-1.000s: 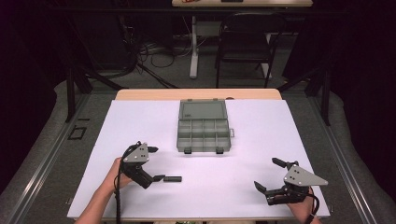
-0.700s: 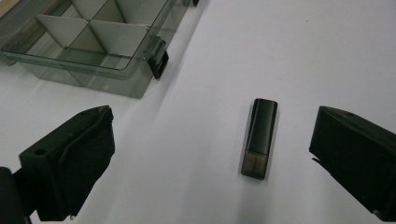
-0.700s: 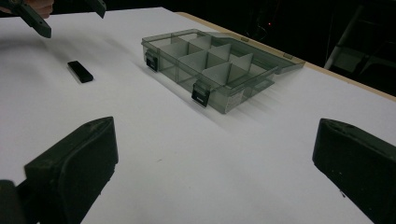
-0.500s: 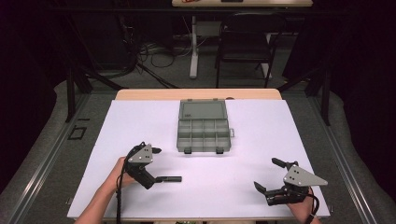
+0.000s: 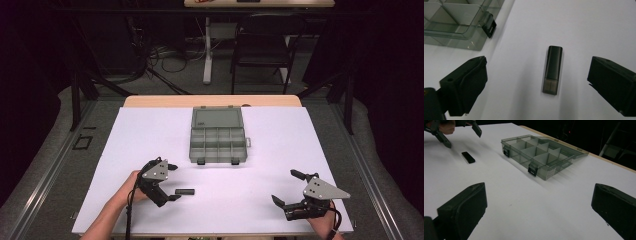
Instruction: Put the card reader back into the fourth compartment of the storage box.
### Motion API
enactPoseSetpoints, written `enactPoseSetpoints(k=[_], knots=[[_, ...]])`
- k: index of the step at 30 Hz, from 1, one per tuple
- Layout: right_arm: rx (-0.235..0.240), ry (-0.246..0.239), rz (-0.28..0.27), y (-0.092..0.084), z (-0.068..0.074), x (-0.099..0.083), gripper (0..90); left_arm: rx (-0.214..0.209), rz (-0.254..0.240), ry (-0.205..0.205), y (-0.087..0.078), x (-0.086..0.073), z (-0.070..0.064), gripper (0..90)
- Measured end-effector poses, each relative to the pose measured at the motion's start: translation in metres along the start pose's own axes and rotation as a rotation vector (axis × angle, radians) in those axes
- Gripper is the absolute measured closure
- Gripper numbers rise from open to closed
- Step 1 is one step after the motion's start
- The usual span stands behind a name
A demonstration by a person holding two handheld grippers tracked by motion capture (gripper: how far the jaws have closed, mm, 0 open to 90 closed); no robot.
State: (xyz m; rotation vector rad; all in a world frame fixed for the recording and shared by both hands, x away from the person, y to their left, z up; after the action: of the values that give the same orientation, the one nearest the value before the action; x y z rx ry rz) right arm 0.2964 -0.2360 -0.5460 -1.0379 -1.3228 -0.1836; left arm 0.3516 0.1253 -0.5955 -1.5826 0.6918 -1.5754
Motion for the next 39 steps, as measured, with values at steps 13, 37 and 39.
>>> enactPoseSetpoints(k=[13, 37, 39], knots=[[0.004, -0.003, 0.006, 0.000, 0.001, -0.001, 0.0, -0.086, 0.026, 0.047, 0.014, -0.005, -0.009, 48.6], [0.007, -0.007, 0.024, 0.001, 0.002, -0.003, 0.2, -0.145, 0.008, 0.101, 0.017, -0.012, -0.007, 74.2], [0.008, -0.007, 0.024, 0.001, 0.002, -0.003, 0.2, -0.144, -0.002, 0.096, 0.015, -0.012, -0.007, 74.2]])
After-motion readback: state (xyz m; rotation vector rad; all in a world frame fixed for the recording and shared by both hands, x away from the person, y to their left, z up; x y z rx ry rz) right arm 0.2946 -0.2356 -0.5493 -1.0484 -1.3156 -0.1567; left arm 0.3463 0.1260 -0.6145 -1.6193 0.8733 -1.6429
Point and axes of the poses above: each handheld gripper's, and its own axes: y roughly forward along the jaws, x roughly out of its top, z roughly to its left, the point moved 8 cm from there along y, roughly forward along the jaws, and after that the axes turned 11 degrees about z, right-handed, at the moved point
